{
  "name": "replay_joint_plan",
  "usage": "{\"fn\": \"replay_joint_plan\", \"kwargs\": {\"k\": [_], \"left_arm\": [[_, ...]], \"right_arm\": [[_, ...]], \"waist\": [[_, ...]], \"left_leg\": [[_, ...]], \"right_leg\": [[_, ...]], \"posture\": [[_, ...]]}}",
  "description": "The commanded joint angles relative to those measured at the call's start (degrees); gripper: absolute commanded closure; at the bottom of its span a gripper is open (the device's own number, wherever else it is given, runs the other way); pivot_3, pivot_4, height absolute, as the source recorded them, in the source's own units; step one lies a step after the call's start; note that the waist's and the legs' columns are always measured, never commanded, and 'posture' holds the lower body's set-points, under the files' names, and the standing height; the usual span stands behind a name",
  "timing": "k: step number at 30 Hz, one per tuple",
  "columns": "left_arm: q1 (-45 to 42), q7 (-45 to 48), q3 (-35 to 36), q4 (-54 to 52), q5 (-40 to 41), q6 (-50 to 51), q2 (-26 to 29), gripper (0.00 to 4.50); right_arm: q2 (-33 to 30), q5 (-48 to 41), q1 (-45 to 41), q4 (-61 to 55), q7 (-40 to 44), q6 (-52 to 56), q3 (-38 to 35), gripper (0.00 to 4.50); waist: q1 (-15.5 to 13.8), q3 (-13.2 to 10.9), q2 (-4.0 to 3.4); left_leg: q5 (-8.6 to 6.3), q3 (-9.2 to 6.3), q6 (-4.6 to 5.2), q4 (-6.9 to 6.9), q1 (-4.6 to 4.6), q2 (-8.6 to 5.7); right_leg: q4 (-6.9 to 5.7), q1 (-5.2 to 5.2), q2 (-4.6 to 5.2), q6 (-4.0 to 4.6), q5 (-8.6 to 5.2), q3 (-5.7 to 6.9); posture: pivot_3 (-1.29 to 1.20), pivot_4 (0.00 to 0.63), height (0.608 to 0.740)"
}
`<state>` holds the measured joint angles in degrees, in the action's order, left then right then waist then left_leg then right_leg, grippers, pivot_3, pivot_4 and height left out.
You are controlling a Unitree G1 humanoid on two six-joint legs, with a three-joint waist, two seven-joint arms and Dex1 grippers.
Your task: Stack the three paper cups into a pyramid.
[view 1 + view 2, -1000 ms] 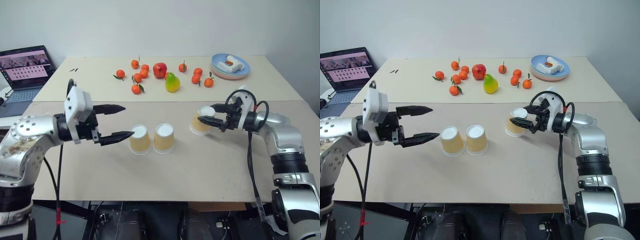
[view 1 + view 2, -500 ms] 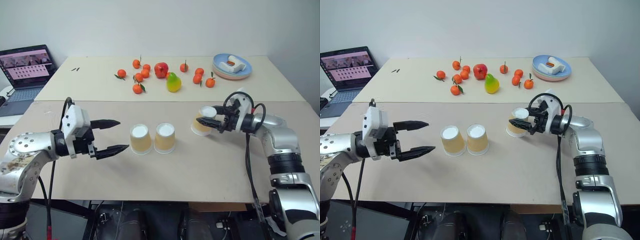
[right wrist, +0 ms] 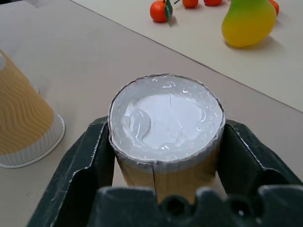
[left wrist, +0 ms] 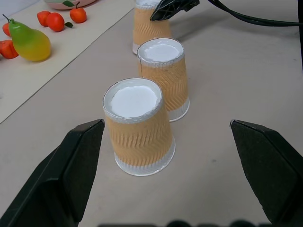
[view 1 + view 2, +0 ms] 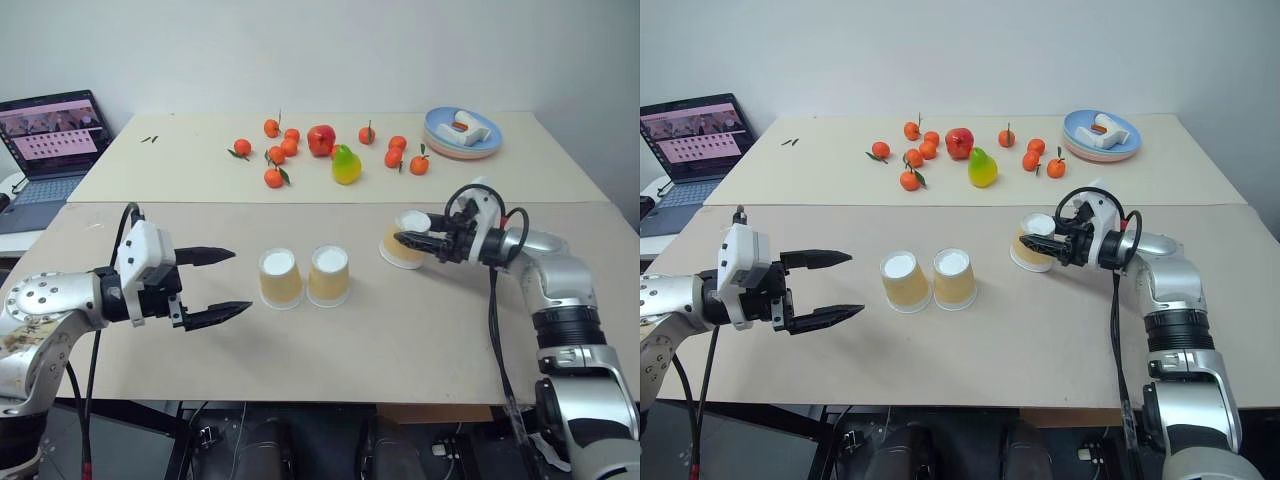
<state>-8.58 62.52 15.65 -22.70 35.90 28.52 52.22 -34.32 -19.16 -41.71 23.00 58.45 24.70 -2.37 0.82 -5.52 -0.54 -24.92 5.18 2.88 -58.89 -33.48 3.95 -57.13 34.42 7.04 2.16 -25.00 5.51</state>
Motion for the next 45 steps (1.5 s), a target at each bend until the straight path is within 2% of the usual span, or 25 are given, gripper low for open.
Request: {"fn": "replay_joint_plan", "kwargs": {"k": [1,7,11,14,19,25,30,36,45], "left_arm": [[-0.3,0.0,1.6,-1.1,0.1,-1.6,0.5,0.00],[-0.4,-0.2,1.0,-0.9,0.0,-1.9,0.4,0.00],[-0.8,-0.4,0.7,-0.8,0.0,-1.9,0.2,0.00],[-1.3,-0.3,0.2,-0.2,-0.3,-2.1,0.3,0.00],[-2.8,0.2,-1.2,0.9,-0.7,-2.5,0.1,0.00],[-3.8,0.5,-2.0,1.7,-1.0,-2.8,-0.1,0.00],[-3.7,0.3,-2.3,1.7,-1.0,-3.0,-0.2,0.00],[-3.0,-0.3,-1.8,1.1,-0.9,-3.0,-0.2,0.00],[-2.6,-1.2,-1.5,0.3,-0.6,-2.5,0.0,0.00]], "right_arm": [[-0.2,-0.8,-1.9,-2.2,-0.5,-0.8,-1.6,1.77],[-0.6,-3.2,-4.2,-6.9,-0.6,1.4,-3.2,1.77],[-1.5,-6.2,-9.0,-11.4,0.5,5.5,-3.5,1.77],[0.0,-9.8,-15.8,-13.2,0.6,12.0,-2.5,1.77],[4.0,-13.4,-25.0,-15.2,0.8,24.3,2.4,1.77],[6.6,-16.7,-28.7,-19.5,2.9,32.4,7.3,1.77],[6.6,-16.5,-28.3,-20.7,4.3,33.1,10.0,1.77],[6.4,-11.5,-26.2,-20.8,5.3,27.6,15.0,1.77],[8.0,-9.2,-24.8,-19.5,6.1,25.3,16.8,1.77]], "waist": [[0.0,0.0,0.00],[0.0,0.0,-0.03],[0.2,-0.1,-0.17],[0.3,-0.1,-0.20],[0.3,-0.1,-0.20],[0.1,-0.1,-0.21],[0.0,-0.1,-0.20],[0.2,-0.1,-0.20],[0.4,-0.1,-0.20]], "left_leg": [[0.00,0.00,0.00,0.00,0.00,0.00],[0.00,0.00,0.00,0.00,-0.03,0.00],[0.00,0.00,0.00,0.01,-0.02,0.01],[0.00,-0.03,0.01,0.02,-0.02,0.02],[0.00,-0.08,0.01,0.04,0.02,0.02],[0.00,-0.08,0.01,0.04,-0.06,-0.04],[0.00,-0.11,0.01,0.04,-0.07,-0.10],[-0.01,-0.12,0.01,0.05,-0.03,-0.08],[0.00,-0.12,0.00,0.06,-0.03,-0.07]], "right_leg": [[0.00,0.00,0.00,0.00,0.00,0.00],[0.01,0.02,0.00,0.00,0.00,0.00],[-0.02,0.06,-0.02,0.00,0.00,-0.02],[-0.01,0.06,-0.06,0.01,0.00,0.00],[0.01,0.02,-0.07,0.02,0.00,0.01],[0.09,0.01,0.02,-0.01,0.01,0.00],[0.17,-0.07,0.04,-0.08,0.05,-0.02],[0.14,-0.07,0.01,-0.09,0.06,-0.03],[0.12,-0.05,0.00,-0.09,0.05,-0.04]], "posture": [[0.00,0.150,0.638],[0.00,0.150,0.638],[0.00,0.150,0.638],[0.00,0.150,0.638],[0.00,0.150,0.638],[0.00,0.150,0.638],[0.00,0.150,0.638],[0.00,0.150,0.638],[0.00,0.150,0.638]]}}
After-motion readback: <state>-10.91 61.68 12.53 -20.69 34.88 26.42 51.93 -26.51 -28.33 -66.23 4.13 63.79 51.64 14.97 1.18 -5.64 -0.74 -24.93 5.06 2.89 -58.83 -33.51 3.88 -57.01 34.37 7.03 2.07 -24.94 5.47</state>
